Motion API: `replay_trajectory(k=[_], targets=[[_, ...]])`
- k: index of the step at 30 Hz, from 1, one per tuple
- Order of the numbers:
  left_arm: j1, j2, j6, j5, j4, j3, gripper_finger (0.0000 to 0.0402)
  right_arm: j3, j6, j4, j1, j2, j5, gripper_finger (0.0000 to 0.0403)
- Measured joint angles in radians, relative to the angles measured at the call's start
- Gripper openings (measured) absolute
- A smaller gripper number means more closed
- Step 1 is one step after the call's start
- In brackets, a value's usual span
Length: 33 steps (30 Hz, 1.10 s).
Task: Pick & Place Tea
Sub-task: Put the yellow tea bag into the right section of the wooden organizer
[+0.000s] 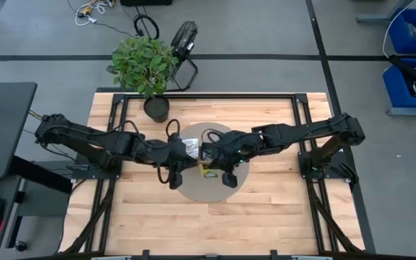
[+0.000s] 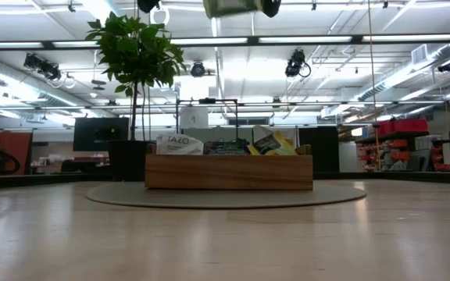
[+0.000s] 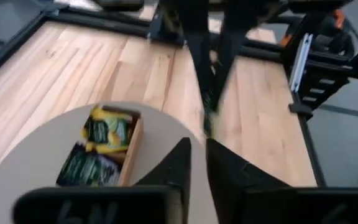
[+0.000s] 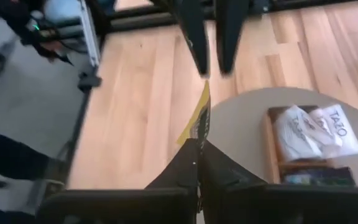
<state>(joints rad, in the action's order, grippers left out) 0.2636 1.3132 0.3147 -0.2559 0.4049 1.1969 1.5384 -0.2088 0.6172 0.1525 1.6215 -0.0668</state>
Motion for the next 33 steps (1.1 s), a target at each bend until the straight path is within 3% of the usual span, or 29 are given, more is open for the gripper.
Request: replay_trajectory(k=[7,13,21,33], targets=[[0.023,-0.02,0.103,-0.02,0.074,0.002,0.0108,0.0,0.071,0.171,-0.022,-0.014,0.121,0.0001],[0.054,-0.04,0.176,-0.102,0.102,0.001,0.0126,-0.036,0.121,0.207,-0.082,-0.015,0.137,0.0001],[0.124,-0.05,0.237,-0.216,0.157,0.001,0.012,-0.206,0.114,0.057,-0.136,-0.049,0.097,0.0],[0.175,-0.05,0.331,-0.276,0.171,0.0,0.0119,-0.459,0.123,-0.207,-0.162,-0.105,0.058,0.0]])
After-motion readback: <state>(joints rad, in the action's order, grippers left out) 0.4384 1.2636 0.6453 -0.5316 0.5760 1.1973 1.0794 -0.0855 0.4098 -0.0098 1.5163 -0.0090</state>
